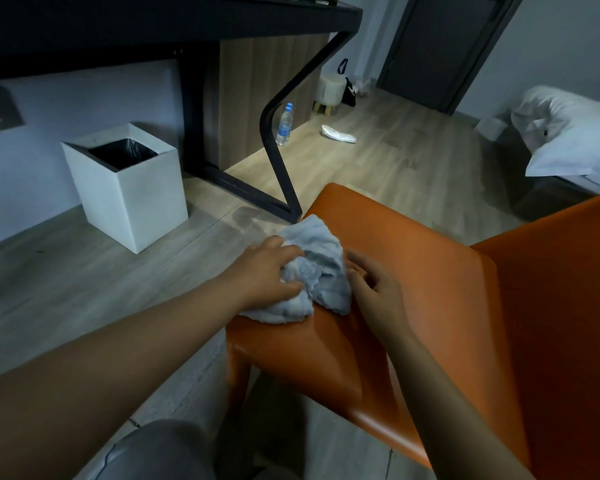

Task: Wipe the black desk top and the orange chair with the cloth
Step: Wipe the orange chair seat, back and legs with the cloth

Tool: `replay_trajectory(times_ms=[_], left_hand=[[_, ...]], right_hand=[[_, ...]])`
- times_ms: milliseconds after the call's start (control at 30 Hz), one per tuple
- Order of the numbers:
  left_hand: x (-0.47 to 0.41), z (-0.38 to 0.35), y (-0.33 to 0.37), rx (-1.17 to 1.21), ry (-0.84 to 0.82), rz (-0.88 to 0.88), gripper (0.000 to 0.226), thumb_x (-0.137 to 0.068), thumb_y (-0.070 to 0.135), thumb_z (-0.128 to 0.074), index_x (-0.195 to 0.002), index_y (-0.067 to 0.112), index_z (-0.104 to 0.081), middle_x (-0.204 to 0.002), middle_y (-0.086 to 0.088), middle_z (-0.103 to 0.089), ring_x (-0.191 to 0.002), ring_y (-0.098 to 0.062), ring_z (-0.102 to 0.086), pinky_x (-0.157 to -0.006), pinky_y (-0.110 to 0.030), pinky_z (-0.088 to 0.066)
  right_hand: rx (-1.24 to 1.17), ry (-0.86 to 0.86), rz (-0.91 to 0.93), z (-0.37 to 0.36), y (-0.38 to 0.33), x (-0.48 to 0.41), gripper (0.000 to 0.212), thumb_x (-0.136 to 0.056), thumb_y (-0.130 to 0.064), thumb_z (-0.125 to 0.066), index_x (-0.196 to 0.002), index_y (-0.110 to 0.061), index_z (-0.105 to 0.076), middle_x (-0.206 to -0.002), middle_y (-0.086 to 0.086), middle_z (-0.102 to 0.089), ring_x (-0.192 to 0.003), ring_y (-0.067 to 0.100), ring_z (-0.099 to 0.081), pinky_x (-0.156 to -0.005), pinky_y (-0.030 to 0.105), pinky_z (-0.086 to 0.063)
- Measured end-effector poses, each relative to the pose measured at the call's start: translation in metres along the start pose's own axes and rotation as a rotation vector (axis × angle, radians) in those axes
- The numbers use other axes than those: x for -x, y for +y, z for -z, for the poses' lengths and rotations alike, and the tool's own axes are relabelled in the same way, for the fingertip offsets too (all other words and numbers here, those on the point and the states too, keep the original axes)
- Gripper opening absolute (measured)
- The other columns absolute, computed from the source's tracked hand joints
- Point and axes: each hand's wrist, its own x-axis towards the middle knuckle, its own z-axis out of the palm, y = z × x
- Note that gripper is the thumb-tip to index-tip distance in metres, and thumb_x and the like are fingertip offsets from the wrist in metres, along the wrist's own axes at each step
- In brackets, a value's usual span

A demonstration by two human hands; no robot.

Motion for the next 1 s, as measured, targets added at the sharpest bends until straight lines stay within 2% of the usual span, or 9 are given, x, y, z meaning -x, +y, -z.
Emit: replay_trajectory(times_ms=[133, 200, 267, 333, 400, 567, 667, 767, 1000], left_hand=[[0.033, 0.006, -0.014, 0.117, -0.01, 0.032, 0.058, -0.088, 0.043, -0.062, -0.14, 0.033, -0.038, -0.139, 0.007, -0.032, -0.107, -0.014, -0.051, -0.087, -0.028, -0.045], [0.055, 0.006, -0.023, 0.162, -0.024, 0.028, 0.055, -0.087, 0.043, -0.063, -0.137, 0.035, -0.04, -0.132, 0.012, -0.032, -0.104, -0.011, -0.05, -0.087, -0.03, -0.048], [0.075, 0.005, -0.032, 0.204, -0.029, 0.015, 0.056, -0.082, 0.048, -0.063, -0.132, 0.036, -0.042, -0.13, 0.013, -0.034, -0.105, -0.008, -0.05, -0.088, -0.03, -0.049], [0.092, 0.007, -0.04, 0.234, -0.035, 0.019, 0.063, -0.068, 0.059, -0.056, -0.127, 0.038, -0.046, -0.127, 0.014, -0.039, -0.105, -0.005, -0.049, -0.088, -0.027, -0.048], [0.103, 0.01, -0.05, 0.248, -0.034, 0.035, 0.062, -0.061, 0.062, -0.051, -0.119, 0.041, -0.049, -0.121, 0.014, -0.045, -0.105, -0.005, -0.051, -0.087, -0.027, -0.048], [0.116, 0.029, -0.068, 0.196, 0.051, 0.119, 0.048, -0.057, 0.063, -0.049, -0.103, 0.049, -0.047, -0.116, 0.011, -0.048, -0.101, -0.01, -0.052, -0.081, -0.027, -0.043], [0.104, 0.045, -0.064, 0.165, 0.16, 0.126, 0.046, -0.069, 0.049, -0.06, -0.113, 0.038, -0.052, -0.115, 0.004, -0.051, -0.102, -0.016, -0.052, -0.084, -0.031, -0.042], [0.072, 0.054, -0.049, 0.114, 0.226, 0.07, 0.044, -0.081, 0.04, -0.066, -0.122, 0.03, -0.053, -0.118, 0.001, -0.051, -0.102, -0.016, -0.05, -0.083, -0.03, -0.04], [-0.035, 0.046, -0.001, 0.103, 0.229, -0.01, 0.048, -0.085, 0.034, -0.065, -0.129, 0.028, -0.05, -0.125, 0.0, -0.046, -0.105, -0.016, -0.048, -0.082, -0.026, -0.034]], right_hand=[[0.067, 0.019, -0.01, 0.0, 0.001, 0.018, 0.037, -0.095, -0.012, -0.055, -0.132, -0.019, -0.057, -0.116, -0.014, -0.057, -0.097, -0.015, -0.052, -0.08, -0.002, -0.035], [0.155, 0.013, 0.018, -0.003, 0.001, 0.027, 0.037, -0.095, -0.017, -0.055, -0.131, -0.022, -0.057, -0.107, -0.015, -0.058, -0.094, -0.007, -0.053, -0.084, 0.008, -0.04], [0.241, 0.0, 0.047, -0.005, 0.002, 0.036, 0.037, -0.094, -0.024, -0.054, -0.131, -0.024, -0.056, -0.11, -0.009, -0.061, -0.102, 0.008, -0.055, -0.091, 0.029, -0.045], [0.333, -0.042, 0.064, -0.007, 0.002, 0.043, 0.038, -0.095, -0.024, -0.053, -0.133, -0.021, -0.055, -0.126, -0.001, -0.06, -0.116, 0.016, -0.052, -0.103, 0.043, -0.041], [0.45, -0.087, 0.063, -0.009, 0.0, 0.05, 0.041, -0.097, -0.026, -0.05, -0.138, -0.019, -0.051, -0.144, 0.002, -0.048, -0.134, 0.017, -0.039, -0.113, 0.049, -0.031], [0.542, -0.104, 0.064, -0.009, -0.004, 0.057, 0.043, -0.099, -0.03, -0.046, -0.141, -0.02, -0.047, -0.15, 0.002, -0.041, -0.141, 0.02, -0.03, -0.116, 0.05, -0.024], [0.557, -0.098, 0.078, -0.005, -0.007, 0.051, 0.038, -0.098, -0.027, -0.048, -0.135, -0.018, -0.054, -0.144, 0.003, -0.047, -0.134, 0.018, -0.038, -0.118, 0.046, -0.022], [0.527, -0.027, 0.083, 0.004, -0.002, 0.041, 0.033, -0.097, -0.025, -0.05, -0.128, -0.017, -0.06, -0.137, 0.004, -0.054, -0.127, 0.018, -0.045, -0.114, 0.047, -0.029], [0.546, 0.027, 0.001, 0.025, 0.021, -0.013, 0.036, -0.094, -0.022, -0.054, -0.128, -0.012, -0.061, -0.139, 0.009, -0.053, -0.128, 0.025, -0.047, -0.107, 0.034, -0.034]])
